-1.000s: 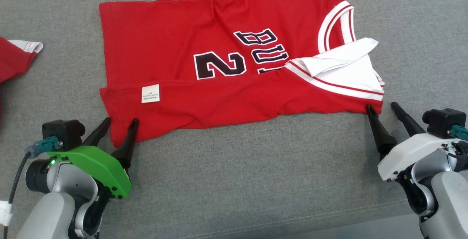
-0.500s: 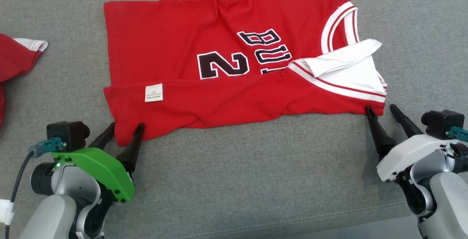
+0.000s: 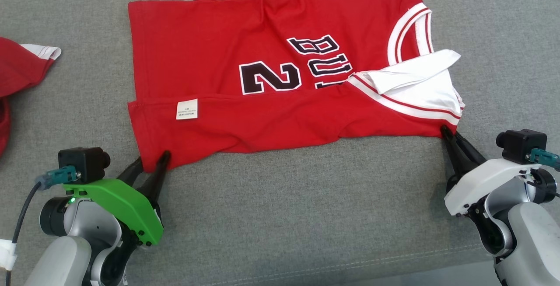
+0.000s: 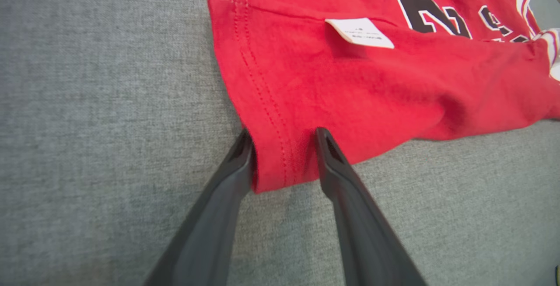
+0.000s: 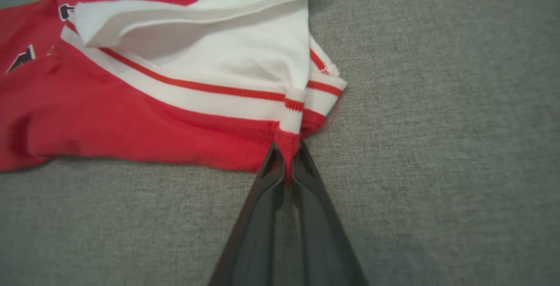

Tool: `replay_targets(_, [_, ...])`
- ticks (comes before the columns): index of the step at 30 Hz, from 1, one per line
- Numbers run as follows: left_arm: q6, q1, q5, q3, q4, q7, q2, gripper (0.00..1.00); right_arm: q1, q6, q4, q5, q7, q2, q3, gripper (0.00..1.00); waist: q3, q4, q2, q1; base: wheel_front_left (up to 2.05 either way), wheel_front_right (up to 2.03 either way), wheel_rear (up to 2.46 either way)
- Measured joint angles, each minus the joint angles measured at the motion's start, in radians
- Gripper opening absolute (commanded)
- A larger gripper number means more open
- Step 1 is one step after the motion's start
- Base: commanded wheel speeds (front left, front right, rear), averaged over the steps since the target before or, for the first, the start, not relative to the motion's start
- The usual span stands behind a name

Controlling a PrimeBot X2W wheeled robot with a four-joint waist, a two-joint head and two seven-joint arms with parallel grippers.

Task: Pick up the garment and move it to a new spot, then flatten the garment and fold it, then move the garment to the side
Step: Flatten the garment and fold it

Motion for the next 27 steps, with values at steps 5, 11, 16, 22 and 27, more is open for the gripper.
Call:
replay_targets(5, [-0.003,0.000,-0.011,-0.003,-0.010,0.016,0.001,0.00,-0.014,0.013,0.016,0.012,0.012,0.000,0.007,0.00,0.000,0.000,0.0000,0.0000,0.00,0.00,0.00])
replay_targets(11, [-0.024,0.000,-0.044,-0.001,-0.019,0.042,0.025,0.00,-0.034,0.027,0.035,0.026,0.033,-0.028,0.002,0.00,-0.011,0.002,0.0000,0.0000,0.00,0.00,0.00])
replay_targets(16, [-0.032,0.001,-0.057,0.004,-0.024,0.069,0.053,0.00,-0.043,0.027,0.045,0.032,0.070,-0.067,-0.011,0.00,-0.030,0.005,0.0000,0.0000,0.00,0.00,0.00])
replay_targets(22, [-0.041,0.029,-0.072,0.000,-0.037,0.097,0.059,0.00,-0.042,0.035,0.049,0.069,0.122,-0.095,-0.019,0.00,-0.051,0.007,0.0000,0.0000,0.00,0.00,0.00])
replay_targets(27, [-0.041,0.070,-0.090,-0.001,-0.053,0.097,0.058,0.00,-0.031,0.036,0.048,0.083,0.146,-0.100,-0.021,0.00,-0.070,0.010,0.0000,0.0000,0.00,0.00,0.00])
